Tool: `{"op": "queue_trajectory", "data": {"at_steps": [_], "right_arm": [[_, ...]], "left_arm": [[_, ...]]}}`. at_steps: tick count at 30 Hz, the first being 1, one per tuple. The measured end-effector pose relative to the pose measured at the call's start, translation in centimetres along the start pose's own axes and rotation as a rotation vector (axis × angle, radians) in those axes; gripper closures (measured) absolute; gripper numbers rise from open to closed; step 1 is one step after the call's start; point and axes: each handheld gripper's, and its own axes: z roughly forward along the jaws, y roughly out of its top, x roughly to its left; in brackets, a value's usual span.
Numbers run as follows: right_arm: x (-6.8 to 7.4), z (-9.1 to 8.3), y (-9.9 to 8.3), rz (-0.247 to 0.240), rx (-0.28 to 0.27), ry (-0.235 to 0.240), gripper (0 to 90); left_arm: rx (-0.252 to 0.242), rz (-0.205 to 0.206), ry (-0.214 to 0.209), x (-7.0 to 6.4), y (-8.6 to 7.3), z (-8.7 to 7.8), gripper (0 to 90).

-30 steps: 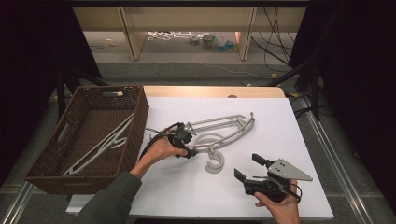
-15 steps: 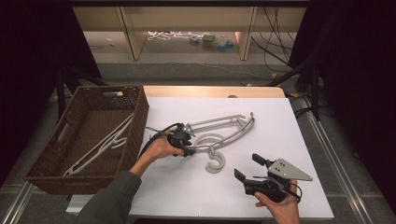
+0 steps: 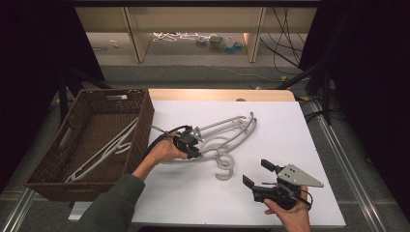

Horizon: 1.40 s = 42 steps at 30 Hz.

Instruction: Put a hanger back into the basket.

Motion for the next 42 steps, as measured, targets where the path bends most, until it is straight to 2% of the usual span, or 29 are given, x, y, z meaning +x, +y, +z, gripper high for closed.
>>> {"op": "queue_trajectory", "data": {"at_steps": [2,3,8,9,12,13,15,17,18,19,23,25,26,27,28,29,30,32,33,35,38,40,41,42], "right_arm": [[0.0,0.0,0.0,0.0,-0.001,0.0,15.6],[0.0,-0.2,0.1,-0.008,0.027,-0.016,15.6],[-0.1,-0.3,0.1,-0.006,0.027,-0.01,15.6],[-0.1,-0.3,0.1,-0.004,0.027,-0.01,15.6],[-0.1,-0.3,0.1,-0.004,0.025,-0.01,15.6],[-0.1,-0.3,0.1,-0.006,0.023,-0.014,15.6],[0.0,-0.2,0.0,-0.006,0.018,-0.014,15.6],[-0.1,-0.3,0.1,-0.008,0.022,-0.012,15.6],[-0.1,-0.3,0.1,-0.006,0.024,-0.013,15.6],[-0.1,-0.3,0.1,0.003,0.032,-0.013,15.6],[0.0,-0.1,0.0,-0.007,0.01,-0.012,15.6],[0.0,-0.1,0.0,0.005,0.018,-0.004,15.6],[0.0,-0.2,0.0,-0.001,0.021,-0.011,15.6],[0.0,-0.1,0.0,0.002,0.001,-0.002,15.6],[-0.1,-0.3,0.1,-0.008,0.032,-0.019,15.6],[0.0,-0.1,0.0,0.004,0.002,-0.003,15.6],[0.0,-0.2,0.0,0.004,0.02,-0.016,15.6],[0.0,-0.1,0.0,0.003,-0.002,-0.004,15.7],[-0.1,-0.1,0.0,0.001,0.008,0.009,15.6],[0.0,-0.1,-0.1,0.002,0.001,-0.003,15.6],[0.0,-0.1,0.0,0.002,-0.001,-0.005,15.7],[0.0,0.0,-0.1,0.002,0.002,-0.006,15.7],[0.0,-0.1,-0.1,0.003,0.001,-0.008,15.6],[0.0,-0.3,0.0,-0.006,0.025,-0.023,15.7]], "left_arm": [[0.005,0.029,0.035,-0.2,0.2,0.1,80.0],[0.0,0.028,0.028,-0.3,0.3,0.1,80.1],[-0.031,0.017,0.045,-0.5,0.8,-0.5,80.7],[-0.059,-0.015,0.042,-0.6,0.8,-0.7,80.7],[-0.078,-0.042,0.079,-0.2,1.0,-1.5,80.9],[-0.1,-0.07,0.087,-0.1,0.9,-1.7,81.0],[-0.107,-0.068,0.088,0.4,0.8,-2.5,81.2],[-0.123,-0.088,0.089,0.4,0.6,-2.9,81.2],[-0.132,-0.08,0.097,0.5,0.6,-3.4,81.2],[-0.141,-0.102,0.08,0.5,0.5,-3.7,81.2],[-0.183,-0.127,0.069,0.5,0.5,-5.2,81.3],[-0.205,-0.161,0.038,0.4,0.4,-5.9,81.3],[-0.241,-0.21,0.029,0.2,0.5,-6.3,81.3],[-0.27,-0.235,0.025,0.0,0.5,-6.5,81.3],[-0.29,-0.26,0.023,-0.2,0.5,-7.1,81.3],[-0.31,-0.28,0.016,-0.3,0.5,-7.5,81.3],[-0.319,-0.285,0.01,-0.3,0.5,-8.1,81.3],[-0.341,-0.303,0.008,-0.5,0.5,-9.3,81.4],[-0.344,-0.297,0.002,-0.5,0.5,-9.7,81.4],[-0.364,-0.295,0.002,-0.8,0.6,-10.9,81.4],[-0.372,-0.268,-0.008,-1.3,0.6,-12.4,81.4],[-0.373,-0.26,0.006,-1.7,0.7,-13.3,81.5],[-0.377,-0.258,-0.001,-1.8,0.7,-13.7,81.5],[-0.383,-0.258,-0.002,-1.9,0.7,-14.1,81.5]]}}
